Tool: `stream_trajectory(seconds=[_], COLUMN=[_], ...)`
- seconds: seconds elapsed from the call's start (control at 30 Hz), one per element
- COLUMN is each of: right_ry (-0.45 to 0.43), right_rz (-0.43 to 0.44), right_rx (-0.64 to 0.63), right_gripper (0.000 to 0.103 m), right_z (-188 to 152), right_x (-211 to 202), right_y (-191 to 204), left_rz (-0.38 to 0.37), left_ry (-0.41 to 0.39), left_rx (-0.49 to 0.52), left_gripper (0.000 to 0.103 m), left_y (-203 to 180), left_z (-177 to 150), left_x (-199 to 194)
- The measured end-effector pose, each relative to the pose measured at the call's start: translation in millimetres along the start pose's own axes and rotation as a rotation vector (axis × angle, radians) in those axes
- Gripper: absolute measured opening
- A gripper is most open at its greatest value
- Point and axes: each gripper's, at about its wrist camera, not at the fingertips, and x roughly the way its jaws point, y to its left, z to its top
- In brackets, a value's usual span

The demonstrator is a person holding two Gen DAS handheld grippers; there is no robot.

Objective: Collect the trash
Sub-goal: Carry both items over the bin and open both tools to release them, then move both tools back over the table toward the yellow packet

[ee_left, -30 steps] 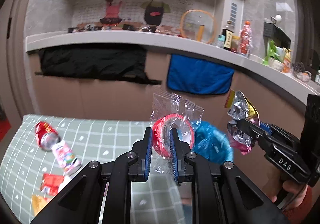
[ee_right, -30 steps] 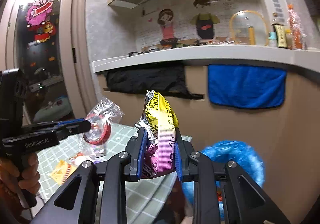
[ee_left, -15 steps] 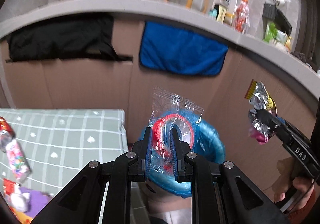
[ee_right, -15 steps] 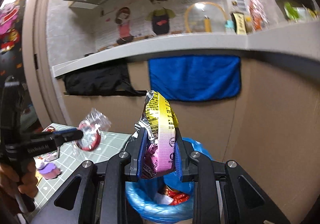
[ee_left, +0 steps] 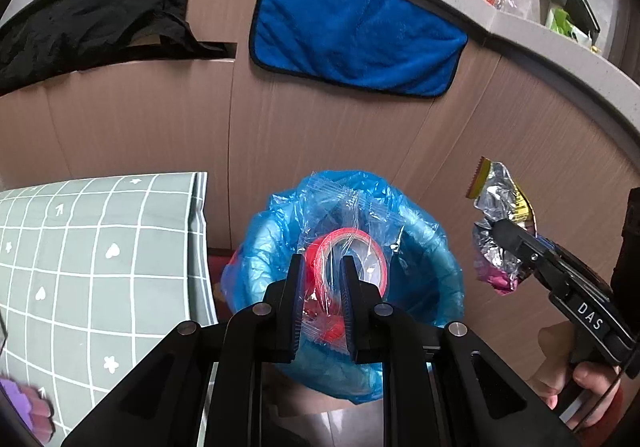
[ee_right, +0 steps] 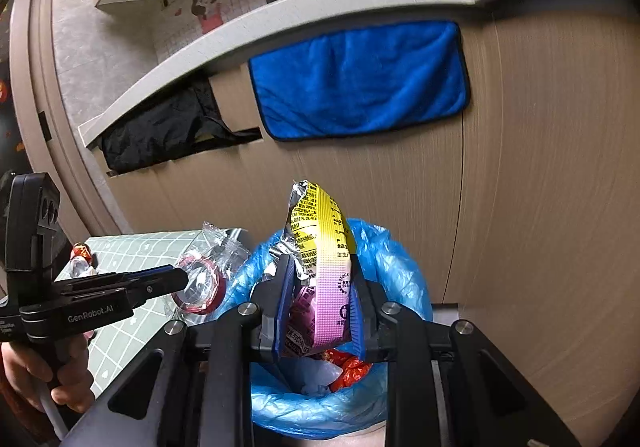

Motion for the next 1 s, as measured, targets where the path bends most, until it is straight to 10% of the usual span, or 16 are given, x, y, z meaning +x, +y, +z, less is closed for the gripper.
stream_trajectory(seconds=[1.0], right_ry=[0.082], right_rz=[-0.043], right_rx=[0.016], right_gripper=[0.036], right_z=[-26], right_x=[14], right_y=[9], left_rz=[-0.014], left_ry=[0.002], left_rx=[-0.054], left_gripper=[0.037], left_y=[22], left_z=[-2], left_x=[-26])
